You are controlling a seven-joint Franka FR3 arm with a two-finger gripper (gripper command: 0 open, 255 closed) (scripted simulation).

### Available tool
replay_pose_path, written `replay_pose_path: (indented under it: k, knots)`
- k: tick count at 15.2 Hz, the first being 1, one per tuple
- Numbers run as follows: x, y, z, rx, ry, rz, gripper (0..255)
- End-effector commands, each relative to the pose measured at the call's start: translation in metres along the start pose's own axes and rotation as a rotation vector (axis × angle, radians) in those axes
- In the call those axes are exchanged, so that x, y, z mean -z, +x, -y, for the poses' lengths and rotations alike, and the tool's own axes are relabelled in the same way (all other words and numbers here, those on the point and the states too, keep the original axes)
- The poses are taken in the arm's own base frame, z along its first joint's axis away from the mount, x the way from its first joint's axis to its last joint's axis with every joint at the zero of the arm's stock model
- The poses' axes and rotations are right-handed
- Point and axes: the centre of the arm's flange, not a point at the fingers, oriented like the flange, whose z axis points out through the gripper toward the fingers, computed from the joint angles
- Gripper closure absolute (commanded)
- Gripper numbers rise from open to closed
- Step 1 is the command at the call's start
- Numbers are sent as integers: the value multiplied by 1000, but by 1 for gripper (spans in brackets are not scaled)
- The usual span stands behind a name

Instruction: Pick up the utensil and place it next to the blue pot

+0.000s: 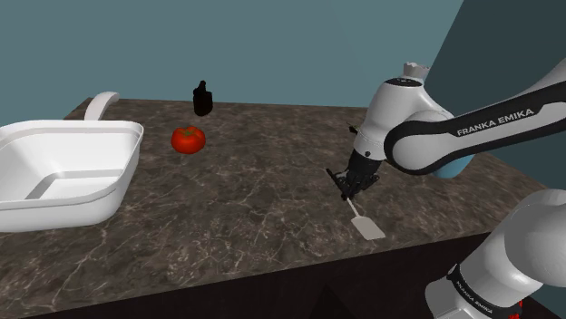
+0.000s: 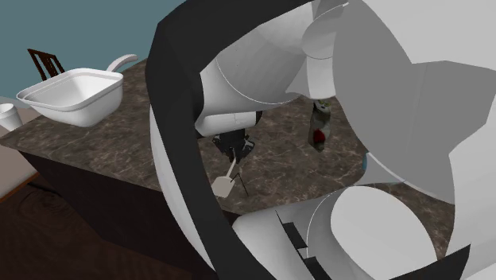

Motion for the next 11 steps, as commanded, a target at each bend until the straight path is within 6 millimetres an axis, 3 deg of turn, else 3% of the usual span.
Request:
replay_pose_path:
  k: [1,7,11]
  knots:
    - [0,0,0,0,0,0,255]
    - [0,0,0,0,0,0,255]
    - [21,1,0,0,0,0,255]
